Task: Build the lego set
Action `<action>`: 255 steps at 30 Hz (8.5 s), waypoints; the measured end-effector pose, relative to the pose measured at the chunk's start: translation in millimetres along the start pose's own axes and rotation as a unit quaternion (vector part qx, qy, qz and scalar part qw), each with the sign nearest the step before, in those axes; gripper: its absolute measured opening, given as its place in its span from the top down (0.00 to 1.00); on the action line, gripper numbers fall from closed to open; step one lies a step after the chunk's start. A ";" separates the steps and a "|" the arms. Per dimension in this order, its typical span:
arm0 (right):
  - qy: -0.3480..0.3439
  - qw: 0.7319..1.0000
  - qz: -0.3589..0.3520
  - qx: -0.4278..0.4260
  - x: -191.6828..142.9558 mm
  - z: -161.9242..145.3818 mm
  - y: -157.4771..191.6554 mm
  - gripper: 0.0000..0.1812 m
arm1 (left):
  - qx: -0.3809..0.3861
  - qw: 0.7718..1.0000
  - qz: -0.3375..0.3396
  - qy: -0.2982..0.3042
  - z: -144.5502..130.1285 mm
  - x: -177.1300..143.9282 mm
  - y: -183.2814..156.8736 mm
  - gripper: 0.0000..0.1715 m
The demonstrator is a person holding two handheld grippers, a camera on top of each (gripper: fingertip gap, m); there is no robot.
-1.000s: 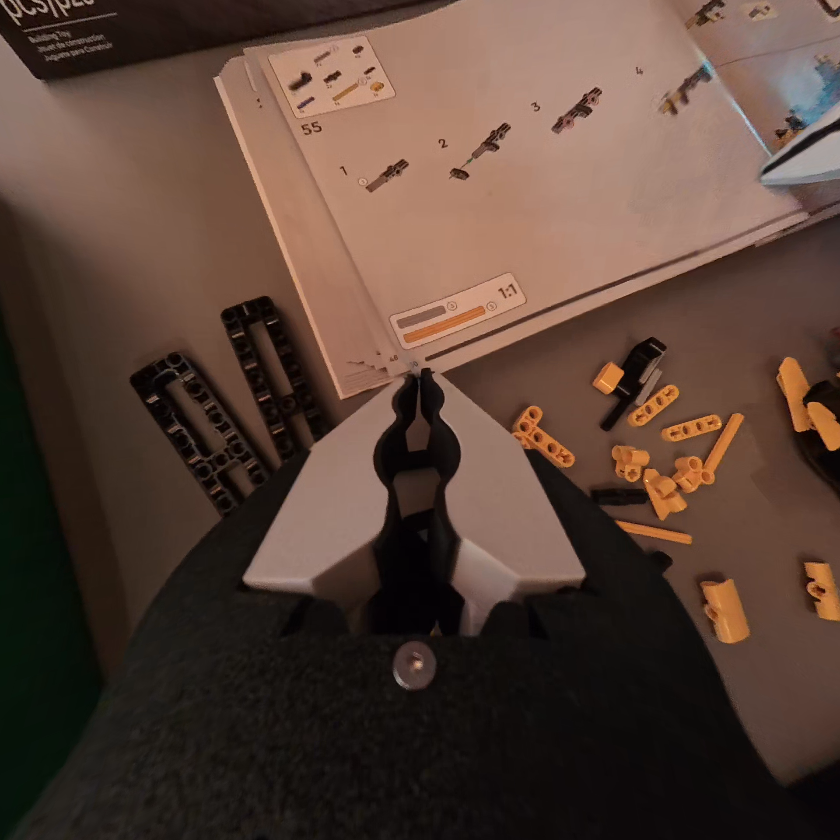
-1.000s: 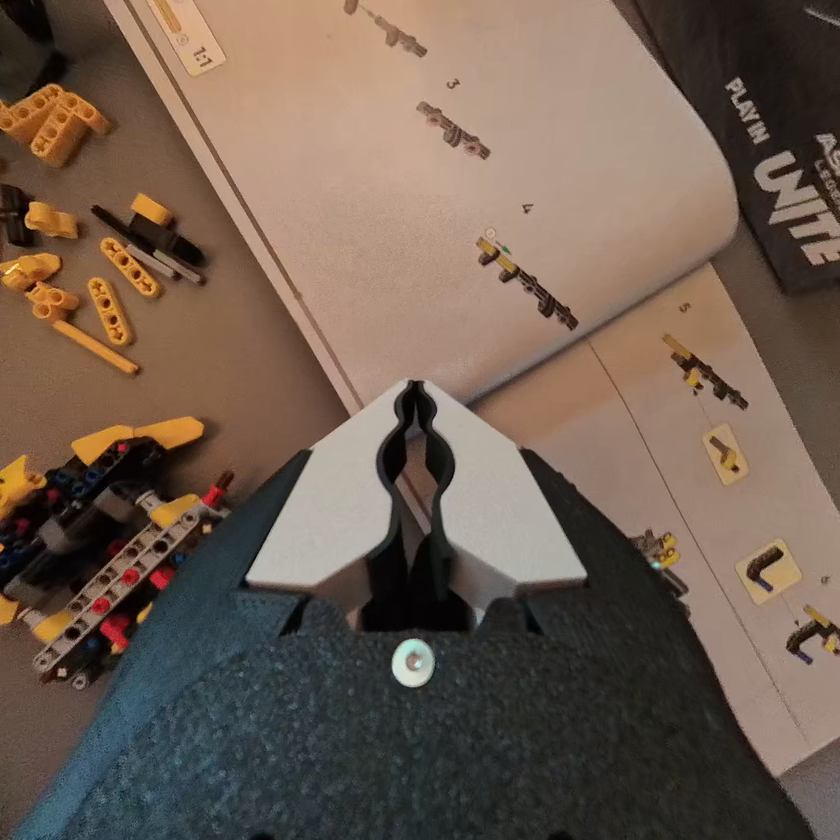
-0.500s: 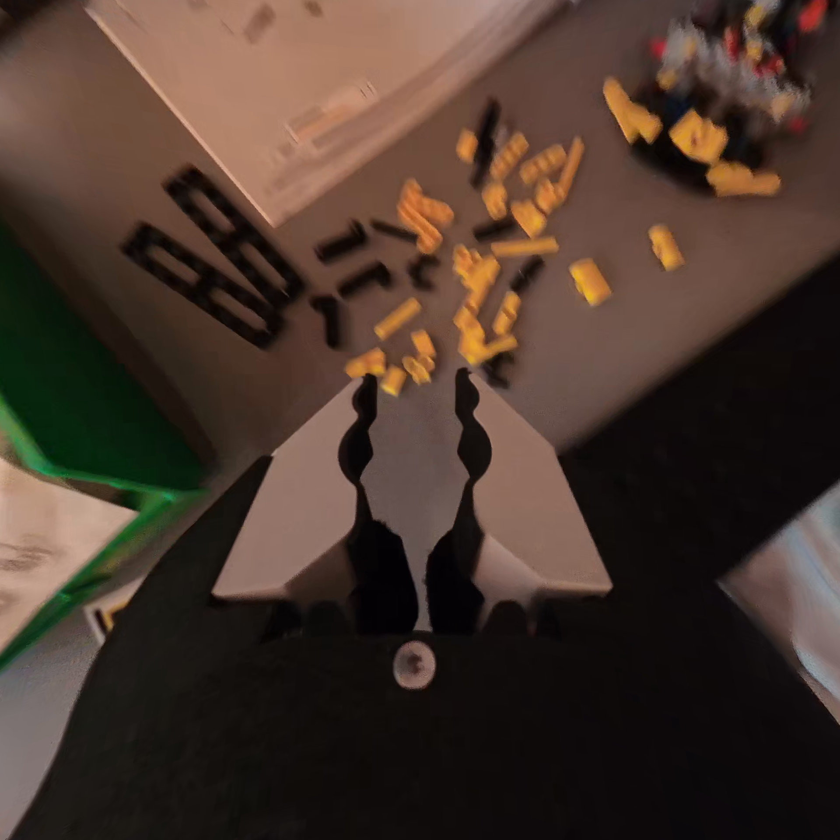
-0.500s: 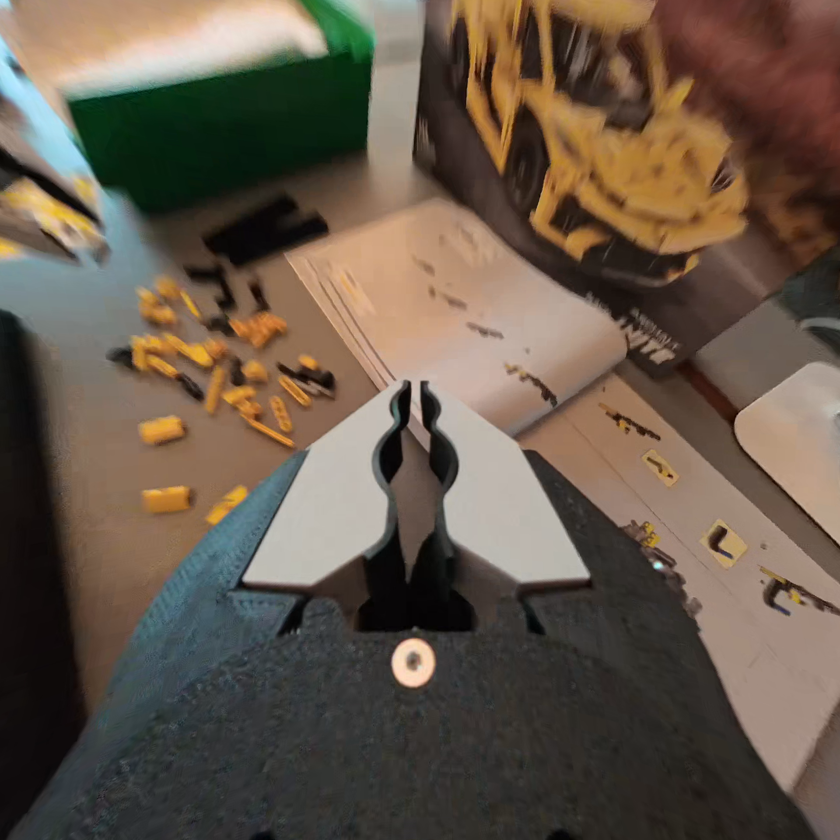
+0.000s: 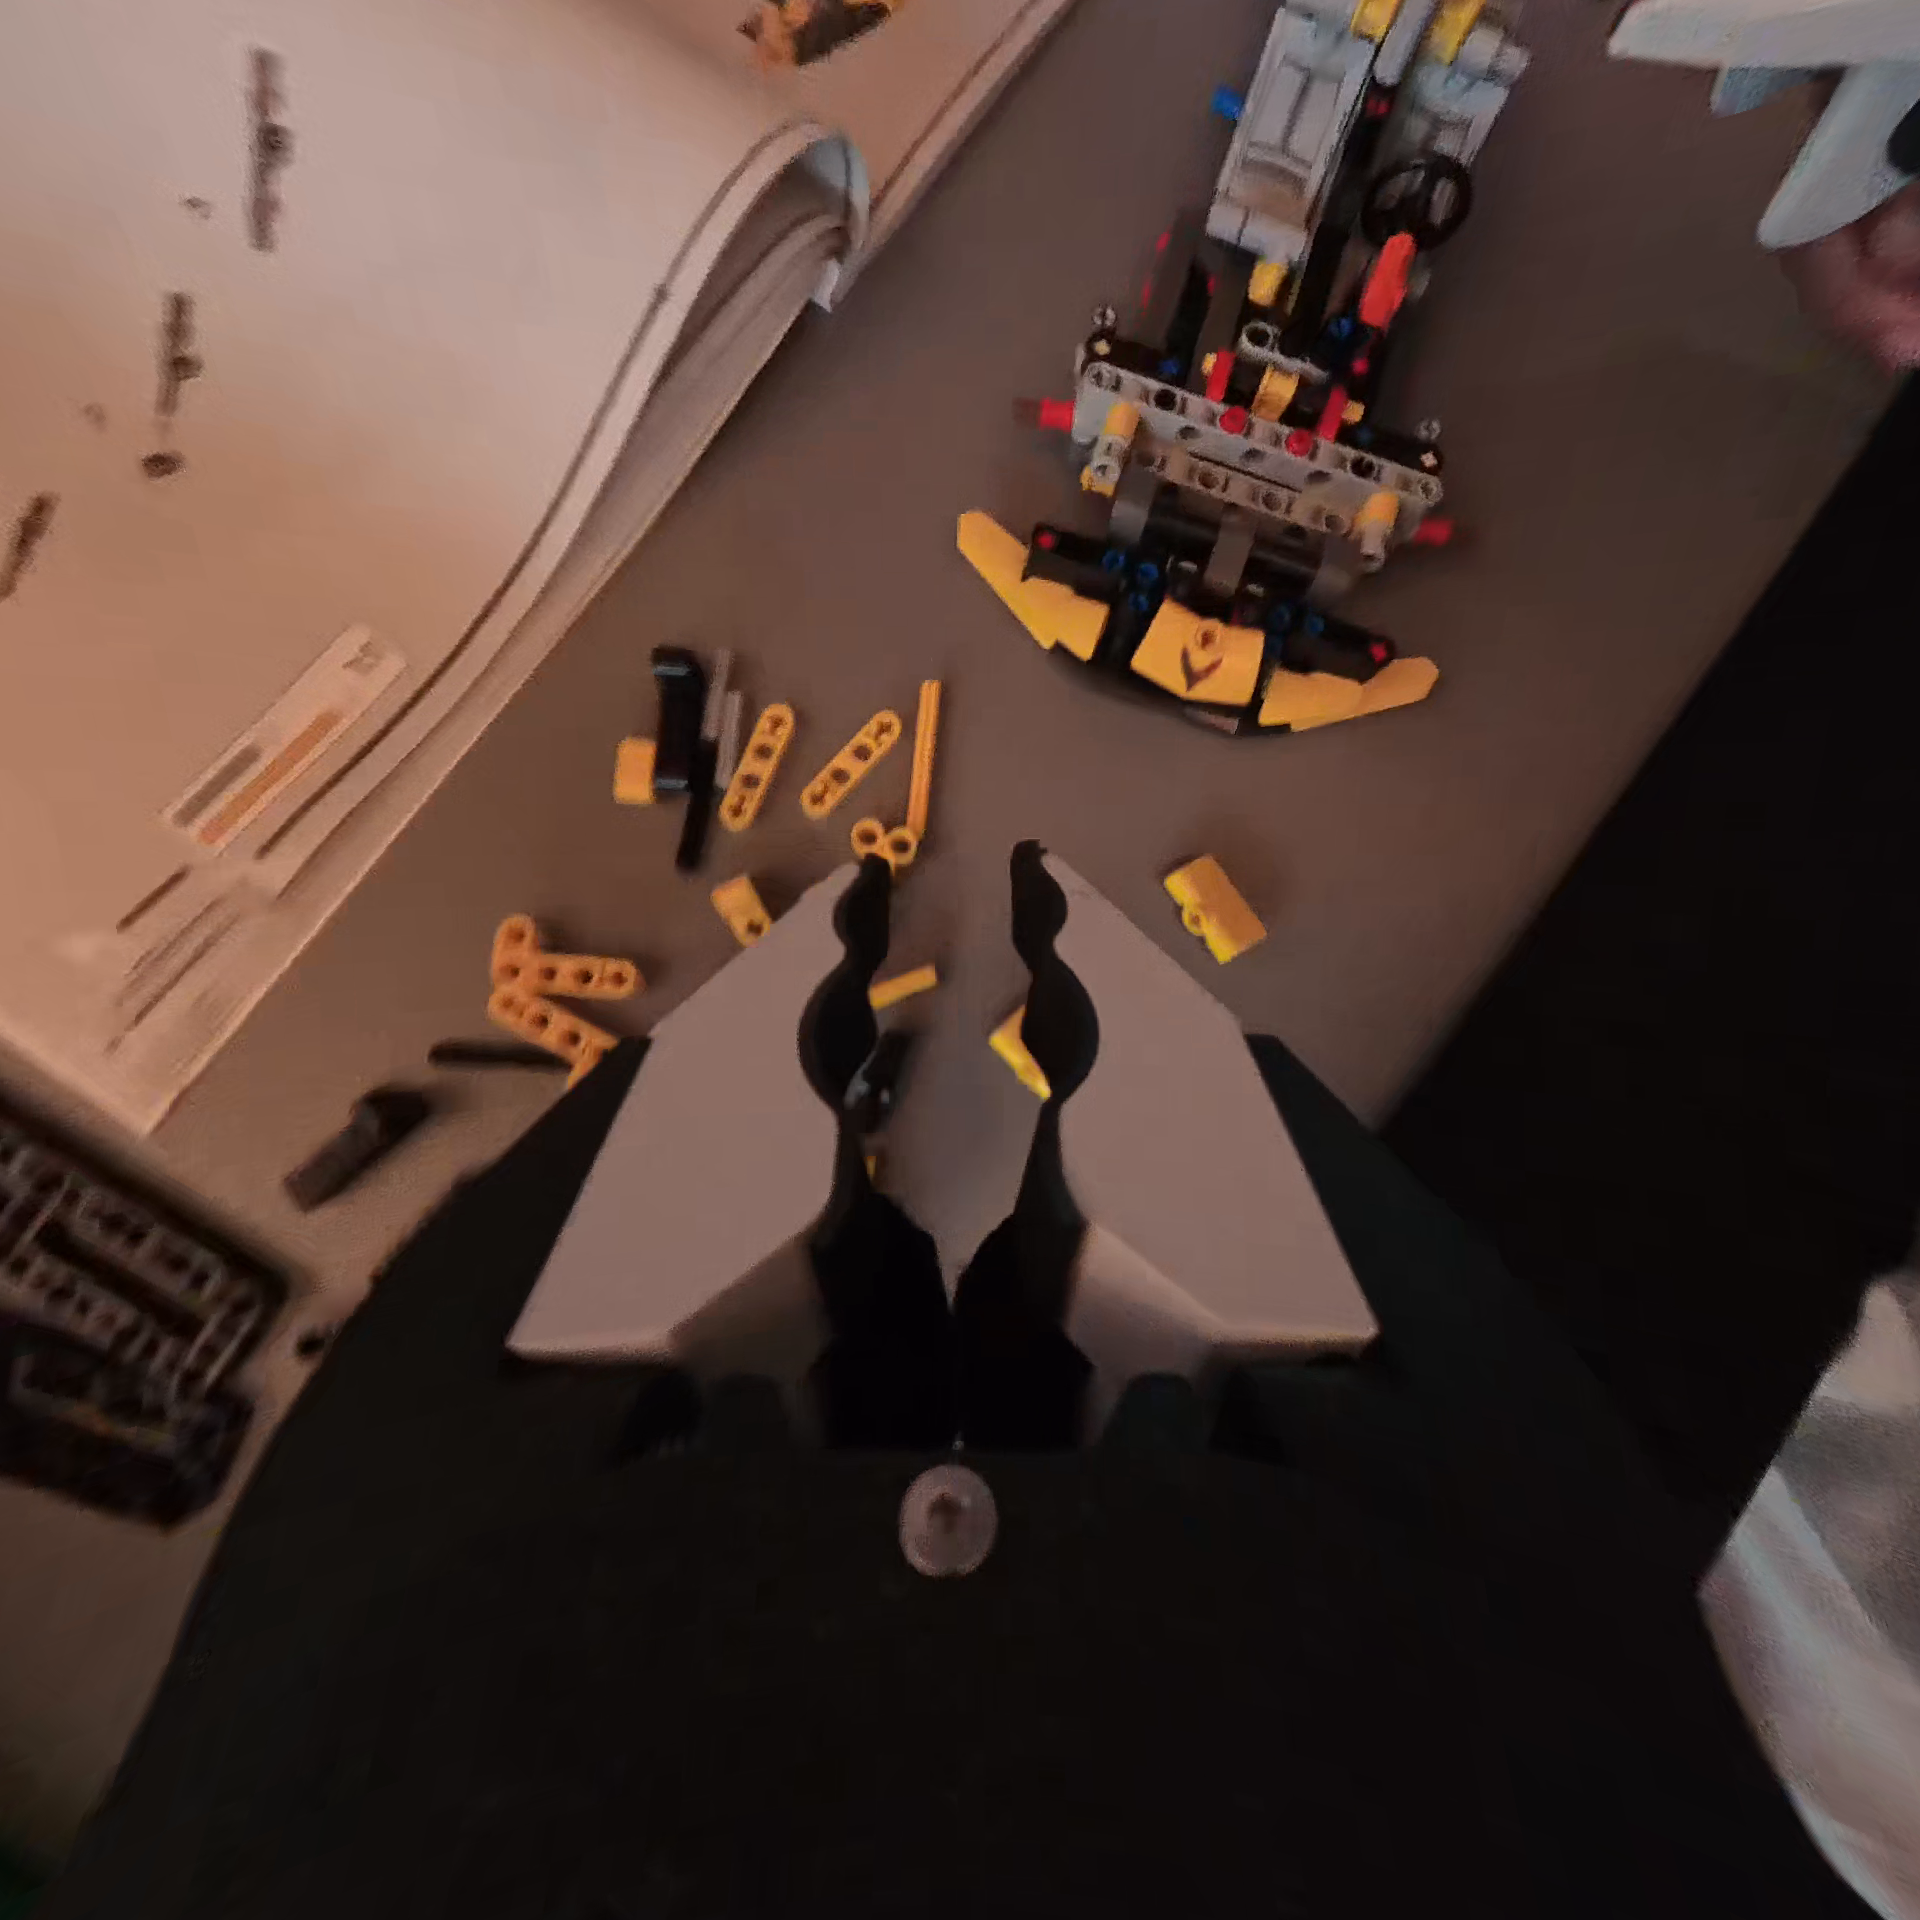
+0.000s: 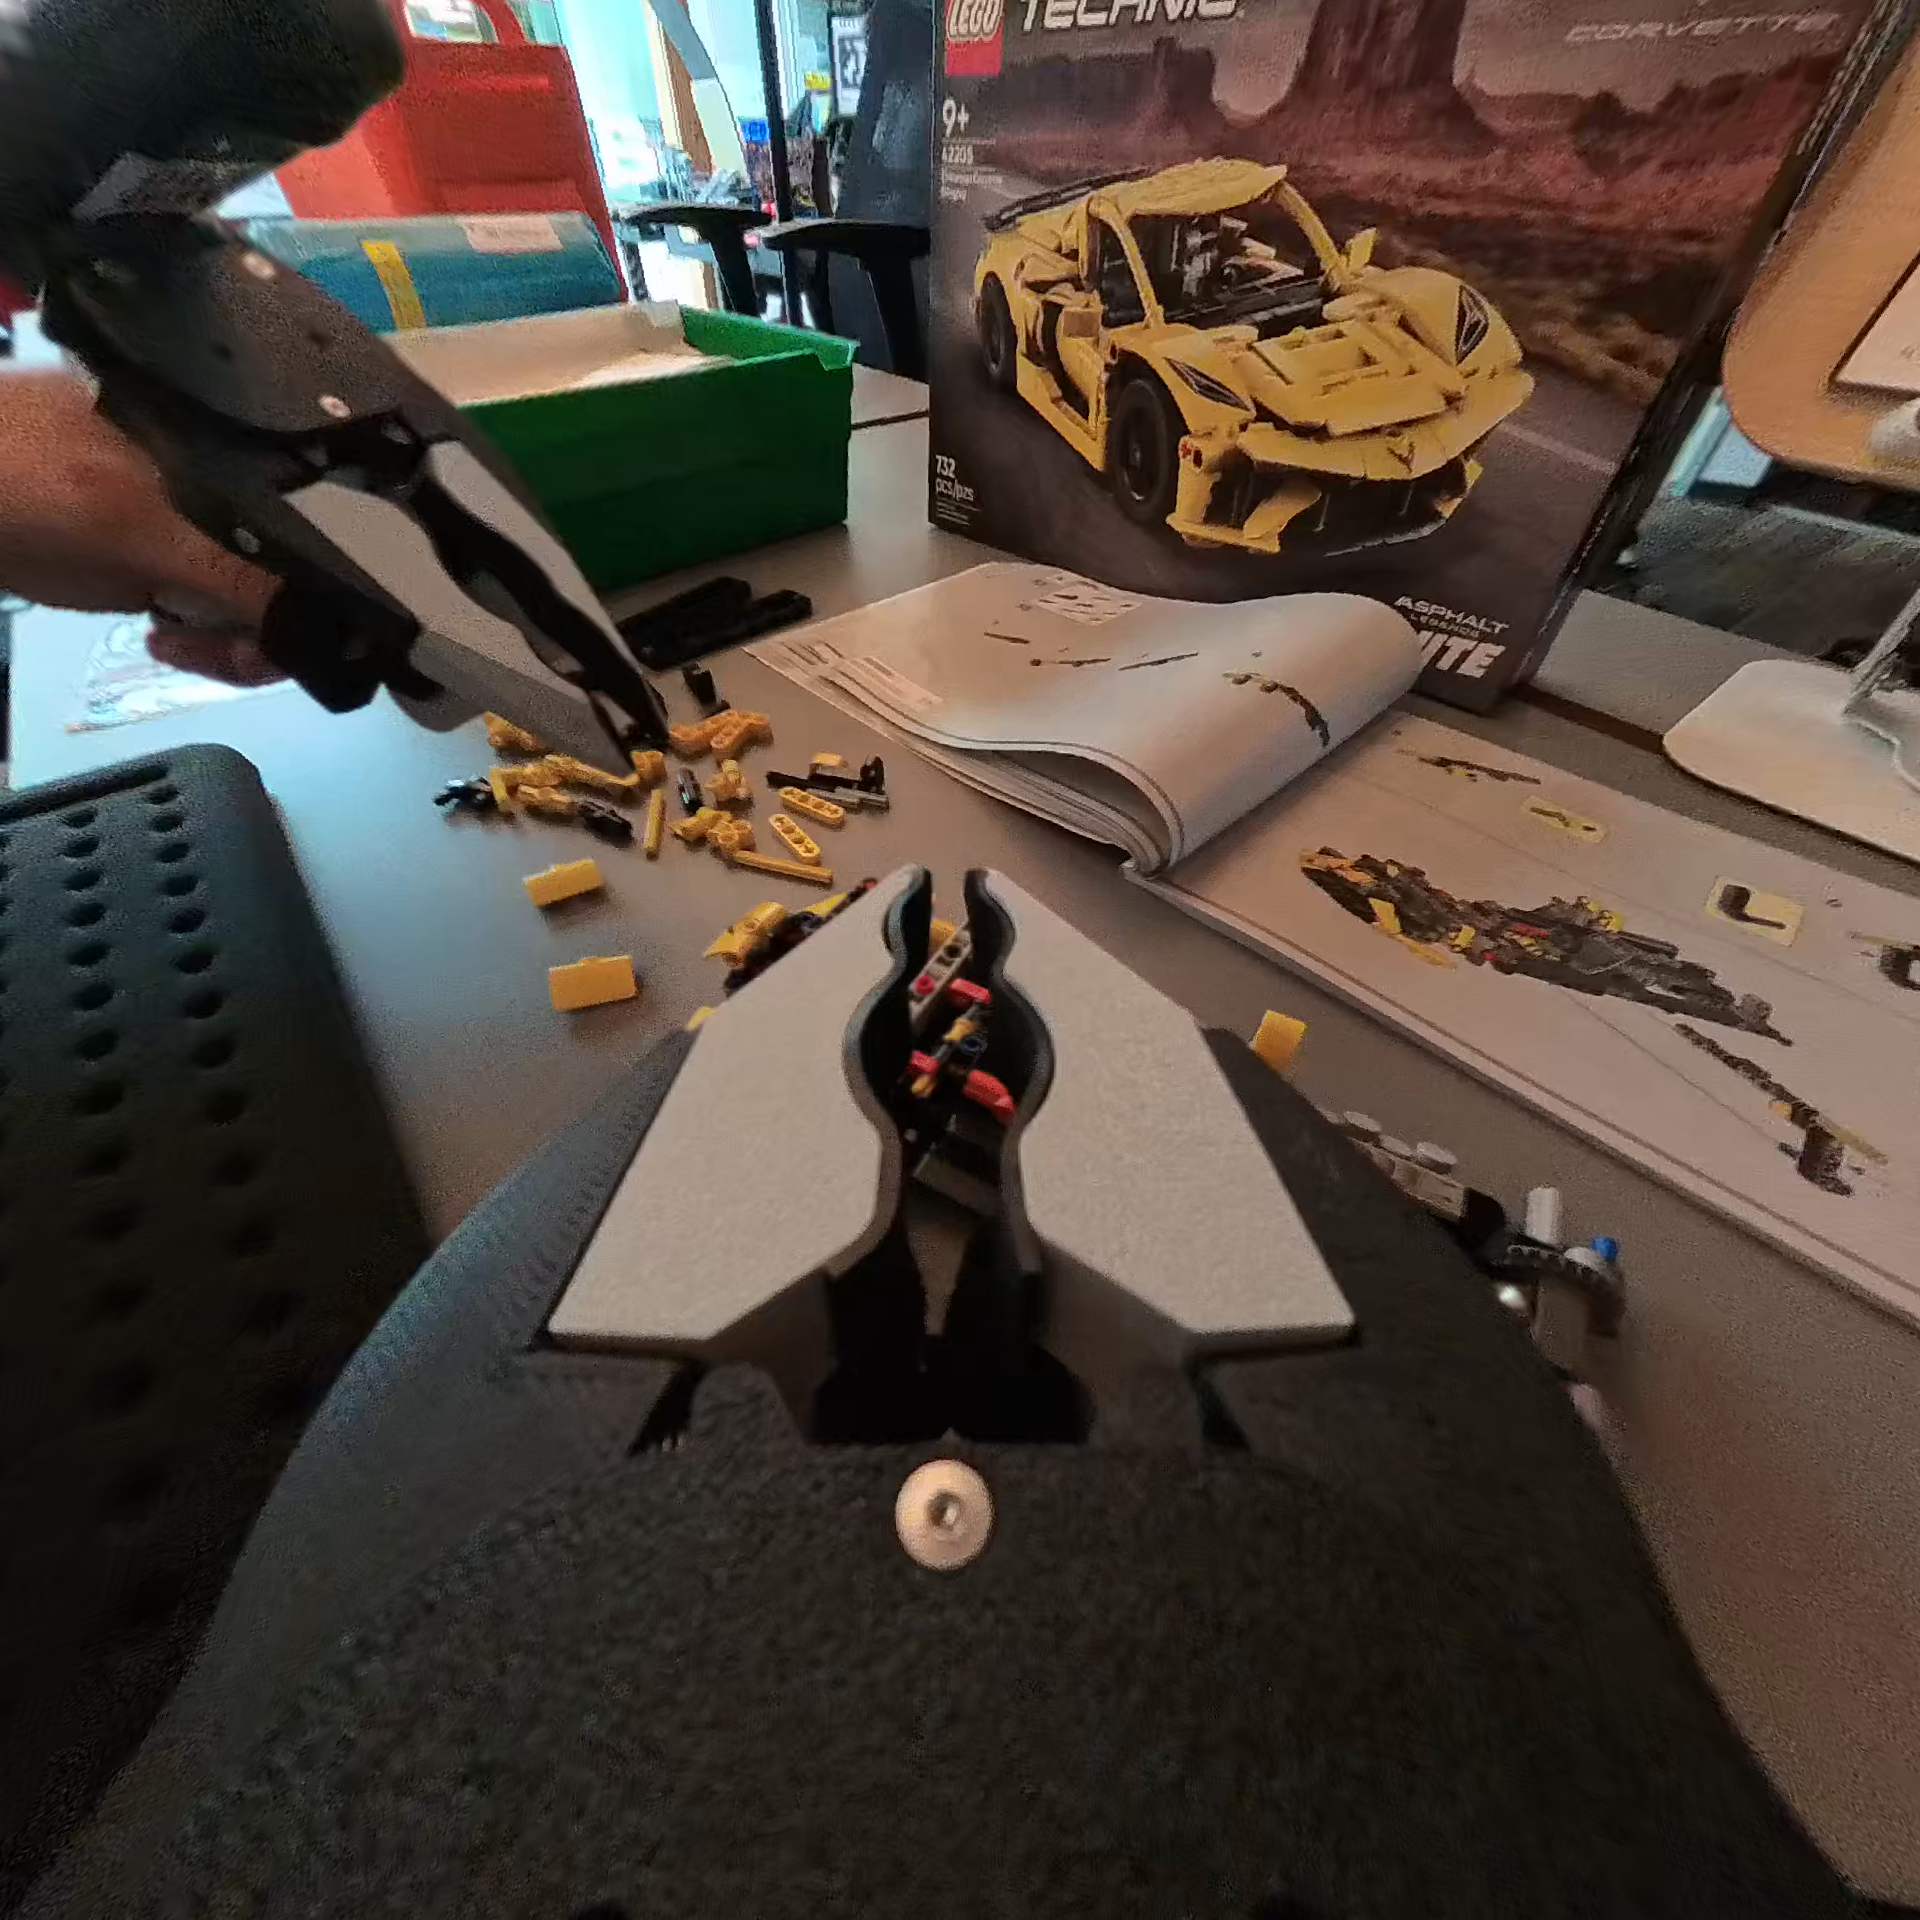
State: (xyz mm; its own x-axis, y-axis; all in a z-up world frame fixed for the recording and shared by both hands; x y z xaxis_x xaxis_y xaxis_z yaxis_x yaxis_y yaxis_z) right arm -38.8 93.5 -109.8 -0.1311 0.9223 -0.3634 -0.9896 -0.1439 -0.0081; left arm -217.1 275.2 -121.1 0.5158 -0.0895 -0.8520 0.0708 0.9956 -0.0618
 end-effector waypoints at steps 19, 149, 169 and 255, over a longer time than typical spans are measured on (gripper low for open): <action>-0.019 0.997 0.062 0.036 -0.7 0.2 -1.9 0.97 | 0.175 0.978 0.002 0.111 32.8 19.5 28.5 1.00; -0.077 0.988 -0.066 0.115 -79.4 -22.2 -73.1 0.95 | 0.163 0.971 -0.087 0.151 117.8 118.5 -158.1 0.93; -0.001 0.996 -0.062 0.071 -46.0 -25.9 -69.0 0.96 | -0.137 0.980 0.142 -0.015 -55.0 -49.5 33.1 0.80; -0.001 0.997 -0.051 0.063 -46.9 -25.6 -67.0 0.97 | 0.299 0.895 -0.134 0.301 58.6 53.0 176.8 0.99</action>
State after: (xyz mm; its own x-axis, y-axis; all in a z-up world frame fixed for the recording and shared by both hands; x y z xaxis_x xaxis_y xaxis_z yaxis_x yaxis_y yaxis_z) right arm 35.2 50.8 -116.1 -0.0299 0.9302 -0.3658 -0.9974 -0.0037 0.0720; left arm -127.1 444.8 -146.7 -0.1292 -0.1128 -0.9852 0.6615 0.7304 -0.1704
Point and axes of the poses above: each gripper's, where its closed fingertips meet, x out along the fingers, z out of its top, y = z × x across the jaws, the point moved 8 cm from there along -x, back along the fingers, and after that the axes turned 9 degrees about y, right-handed, at the moved point
